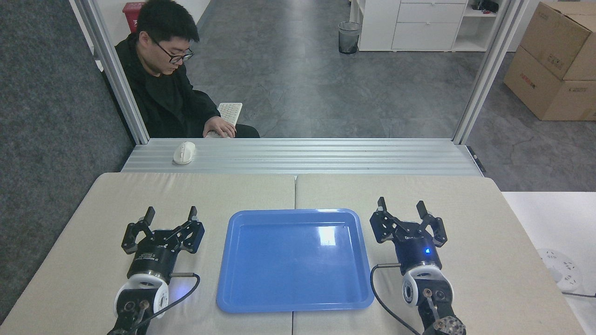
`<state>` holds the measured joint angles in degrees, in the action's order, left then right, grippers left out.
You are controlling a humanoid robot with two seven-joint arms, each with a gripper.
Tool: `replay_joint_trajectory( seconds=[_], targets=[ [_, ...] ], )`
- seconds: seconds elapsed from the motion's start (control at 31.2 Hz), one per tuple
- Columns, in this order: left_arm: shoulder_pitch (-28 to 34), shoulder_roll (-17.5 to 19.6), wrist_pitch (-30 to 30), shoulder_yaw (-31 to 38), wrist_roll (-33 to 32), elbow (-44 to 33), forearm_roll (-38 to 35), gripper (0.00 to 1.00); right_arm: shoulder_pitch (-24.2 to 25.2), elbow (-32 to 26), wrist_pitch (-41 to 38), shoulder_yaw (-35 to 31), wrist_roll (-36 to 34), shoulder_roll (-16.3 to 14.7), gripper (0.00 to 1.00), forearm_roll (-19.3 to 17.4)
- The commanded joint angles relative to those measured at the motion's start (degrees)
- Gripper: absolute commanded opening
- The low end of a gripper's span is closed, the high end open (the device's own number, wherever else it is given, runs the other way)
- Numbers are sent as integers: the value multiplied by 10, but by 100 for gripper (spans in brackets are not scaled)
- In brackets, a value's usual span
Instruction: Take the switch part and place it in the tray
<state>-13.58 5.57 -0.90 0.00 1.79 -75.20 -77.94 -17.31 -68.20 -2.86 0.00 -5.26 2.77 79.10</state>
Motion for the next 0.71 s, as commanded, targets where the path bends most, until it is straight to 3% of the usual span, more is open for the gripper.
replay_joint_trajectory(
  seconds=[0.0, 0.67],
  targets=[
    [4, -7, -1, -5, 0, 1, 0, 99, 0, 0, 0, -19, 0, 0, 100, 0],
    [3, -7, -1, -4, 1, 2, 2, 99, 0, 0, 0, -19, 0, 0, 100, 0]
  ],
)
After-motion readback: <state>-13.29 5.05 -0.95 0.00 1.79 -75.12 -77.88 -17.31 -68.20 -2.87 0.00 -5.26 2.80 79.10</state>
